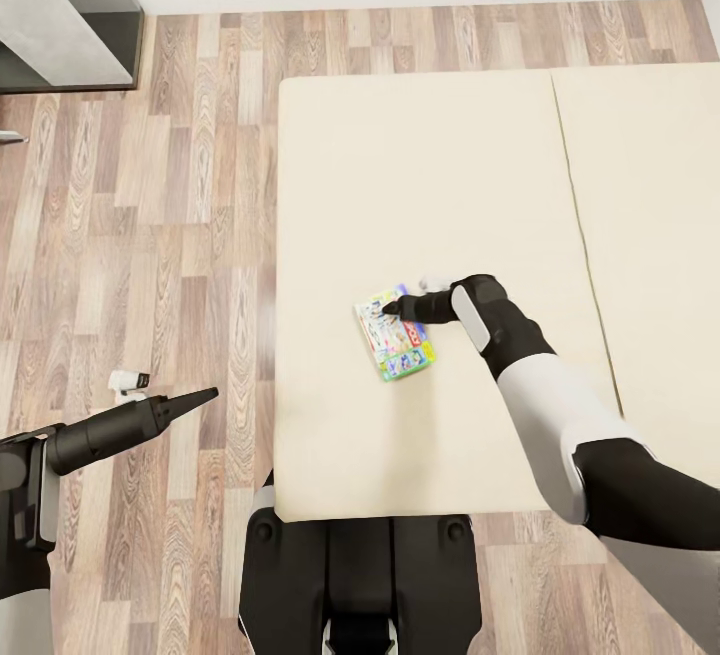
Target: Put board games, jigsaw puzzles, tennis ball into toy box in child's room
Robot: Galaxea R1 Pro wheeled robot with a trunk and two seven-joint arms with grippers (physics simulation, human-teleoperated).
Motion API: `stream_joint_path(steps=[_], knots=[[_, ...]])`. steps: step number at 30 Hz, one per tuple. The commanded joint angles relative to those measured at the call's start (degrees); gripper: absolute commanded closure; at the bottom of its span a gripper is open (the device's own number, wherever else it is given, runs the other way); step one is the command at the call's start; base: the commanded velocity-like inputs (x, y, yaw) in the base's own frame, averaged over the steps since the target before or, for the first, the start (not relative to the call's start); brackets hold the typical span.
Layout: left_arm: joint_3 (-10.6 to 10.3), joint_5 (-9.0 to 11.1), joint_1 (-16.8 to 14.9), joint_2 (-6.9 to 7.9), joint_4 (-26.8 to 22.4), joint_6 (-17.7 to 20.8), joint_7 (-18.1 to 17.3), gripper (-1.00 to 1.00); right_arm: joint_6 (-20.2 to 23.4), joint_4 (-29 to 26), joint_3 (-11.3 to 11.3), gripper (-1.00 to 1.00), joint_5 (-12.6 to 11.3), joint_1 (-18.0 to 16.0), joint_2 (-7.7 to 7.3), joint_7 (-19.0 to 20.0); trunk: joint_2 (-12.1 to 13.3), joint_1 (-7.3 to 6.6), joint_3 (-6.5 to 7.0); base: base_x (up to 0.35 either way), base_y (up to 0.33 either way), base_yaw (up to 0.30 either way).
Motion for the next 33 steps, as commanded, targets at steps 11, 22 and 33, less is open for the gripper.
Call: stream_joint_path(steps=[11, 22, 33], knots=[[0.1, -0.5, 0.0, -0.01, -0.1, 0.6, -0.5, -1.0, 0.6, 0.0, 0.1, -1.0, 0.1, 0.0, 0.22, -0.1, -0.1, 0.04, -0.06, 0.0, 0.0, 0.0], [0.4, -0.5, 0.0, -0.01, -0.1, 0.6, -0.5, -1.0, 0.6, 0.0, 0.1, -1.0, 0.1, 0.1, 0.22, -0.1, -0.1, 0.04, -0.06, 0.0, 0.0, 0.0], [0.4, -0.5, 0.0, 0.36, -0.1, 0.6, -0.5, -1.0, 0.6, 0.0, 0.1, -1.0, 0.0, 0.3, 0.26, 0.0, -0.1, 0.04, 0.21, 0.0, 0.0, 0.0]])
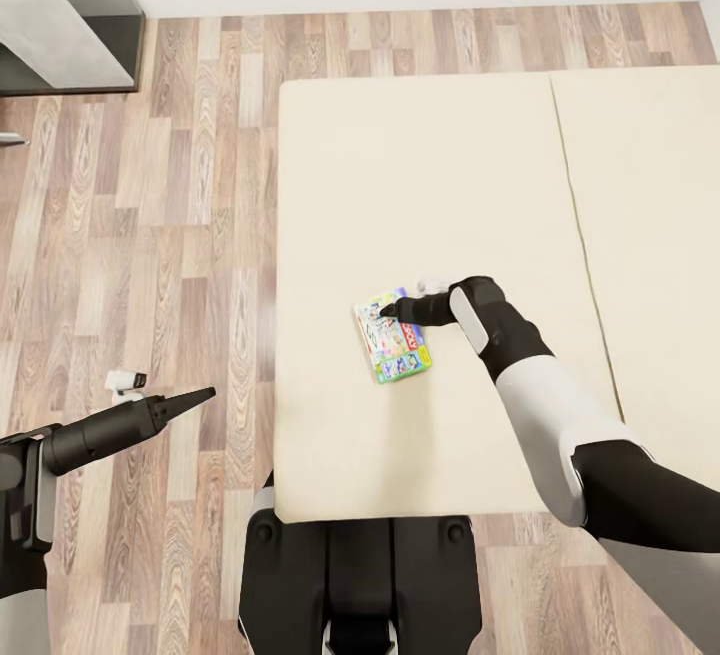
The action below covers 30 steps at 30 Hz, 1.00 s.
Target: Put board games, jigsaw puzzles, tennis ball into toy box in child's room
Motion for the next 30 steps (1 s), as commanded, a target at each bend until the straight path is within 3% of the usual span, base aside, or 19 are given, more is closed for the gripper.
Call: stream_joint_path(steps=[1, 30], knots=[[0.1, -0.5, 0.0, 0.01, 0.0, 0.6, -0.5, -1.0, 0.2, 0.0, 0.1, -1.0, 0.0, 0.0, 0.05, 0.1, -0.1, 0.04, 0.02, 0.0, 0.0, 0.0], [0.1, -0.5, 0.0, 0.06, 0.0, 0.6, -0.5, -1.0, 0.2, 0.4, 0.1, -1.0, -0.1, -0.1, 2.03, -0.3, -0.1, 0.04, 0.48, 0.0, 0.0, 0.0]])
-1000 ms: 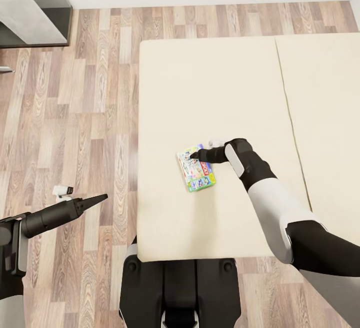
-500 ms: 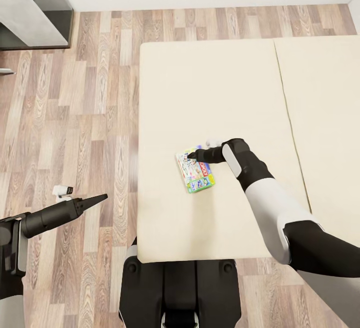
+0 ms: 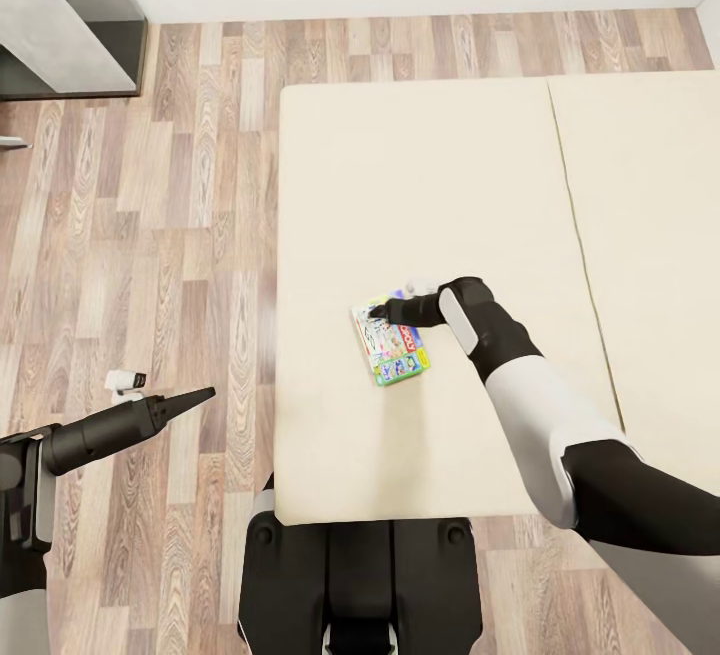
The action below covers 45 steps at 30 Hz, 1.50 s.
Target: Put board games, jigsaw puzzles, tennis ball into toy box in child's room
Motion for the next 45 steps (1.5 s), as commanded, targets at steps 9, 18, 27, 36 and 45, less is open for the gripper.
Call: stream_joint_path(steps=[9, 18, 27, 36, 45], knots=[[0.1, -0.5, 0.0, -0.01, -0.1, 0.6, -0.5, -1.0, 0.2, 0.1, 0.1, -1.0, 0.1, 0.0, 1.43, 0.1, -0.1, 0.04, -0.06, 0.0, 0.0, 0.0], [0.1, -0.5, 0.0, -0.01, -0.1, 0.6, -0.5, -1.0, 0.9, 0.0, 0.1, -1.0, 0.4, -0.1, 1.63, -0.1, -0.1, 0.04, -0.06, 0.0, 0.0, 0.0], [0.1, -0.5, 0.0, 0.01, -0.1, 0.6, -0.5, -1.0, 4.0, -0.4, 0.1, -1.0, 0.5, -0.1, 1.74, -0.8, -0.1, 0.04, -0.06, 0.0, 0.0, 0.0], [0.1, -0.5, 0.0, 0.05, -0.1, 0.6, -0.5, -1.0, 6.2, -0.5, 0.0, -1.0, 0.4, -0.2, 1.69, -4.9, -0.1, 0.04, -0.06, 0.0, 0.0, 0.0], [0.1, -0.5, 0.0, 0.15, -0.1, 0.6, -0.5, -1.0, 7.4, -0.6, 0.0, -1.0, 0.4, -0.2, 1.6, -5.8, -0.1, 0.04, -0.06, 0.0, 0.0, 0.0]])
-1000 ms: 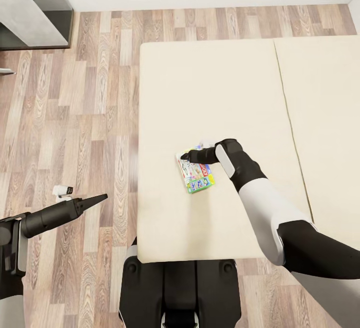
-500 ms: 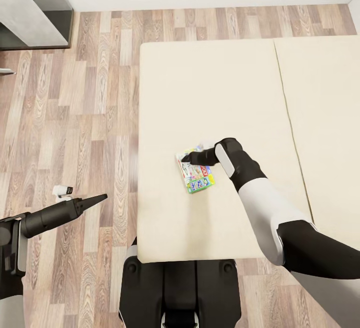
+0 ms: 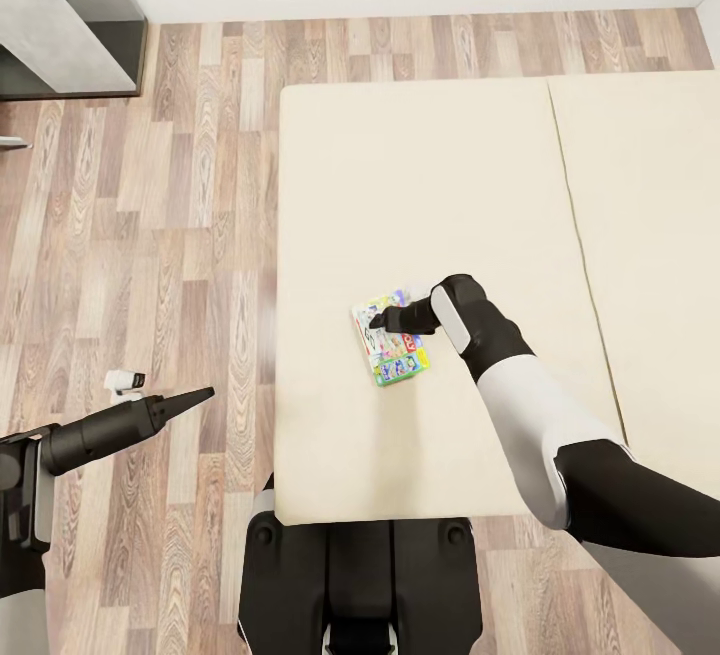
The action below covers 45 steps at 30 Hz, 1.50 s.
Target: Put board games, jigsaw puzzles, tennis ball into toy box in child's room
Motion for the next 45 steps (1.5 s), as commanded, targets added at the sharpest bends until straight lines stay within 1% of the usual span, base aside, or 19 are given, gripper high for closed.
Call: stream_joint_path(steps=[1, 6, 12, 15, 33, 38, 42, 45], knots=[[0.1, -0.5, 0.0, 0.0, 0.0, 0.6, -0.5, -1.0, 0.3, 0.0, 0.1, -1.0, 0.2, 0.0, -0.02, 0.2, -0.1, 0.03, -0.06, 0.0, 0.0, 0.0], [0.2, -0.5, 0.0, 0.19, 0.0, 0.6, -0.5, -1.0, 1.1, -0.4, 0.0, -1.0, 0.2, -0.1, -0.03, 0.2, -0.1, 0.03, -0.06, 0.0, 0.0, 0.0], [1.3, -0.4, 0.0, 0.7, 0.0, 0.6, -0.5, -1.0, 3.0, -5.7, 0.1, -1.0, 0.2, 0.0, -0.02, 0.0, -0.1, 0.03, -0.06, 0.0, 0.0, 0.0], [1.4, -0.3, 0.0, 0.76, 0.0, 0.6, -0.5, -1.0, 3.2, -7.1, 0.1, -1.0, 0.1, 0.0, -0.03, 0.0, -0.1, 0.03, -0.06, 0.0, 0.0, 0.0], [1.5, -0.3, 0.0, 0.8, 0.0, 0.6, -0.5, -1.0, 3.4, -7.8, 0.3, -1.0, 0.1, 0.1, -0.66, -0.2, -0.1, 0.03, -0.06, 0.0, 0.0, 0.0], [1.5, -0.3, 0.0, 0.8, 0.0, 0.6, -0.5, -1.0, 3.4, -7.6, 0.1, -1.0, 0.0, 0.1, -0.91, -2.1, -0.1, 0.03, -0.06, 0.0, 0.0, 0.0], [1.5, -0.3, 0.0, 0.8, 0.0, 0.6, -0.5, -1.0, 3.3, -7.6, -0.1, -1.0, 0.0, 0.1, -1.04, -4.5, -0.1, 0.03, -0.06, 0.0, 0.0, 0.0], [1.5, -0.4, 0.0, 0.8, 0.0, 0.6, -0.5, -1.0, 3.3, -7.6, -0.1, -1.0, 0.0, 0.1, -1.06, -5.2, -0.1, 0.03, -0.06, 0.0, 0.0, 0.0]])
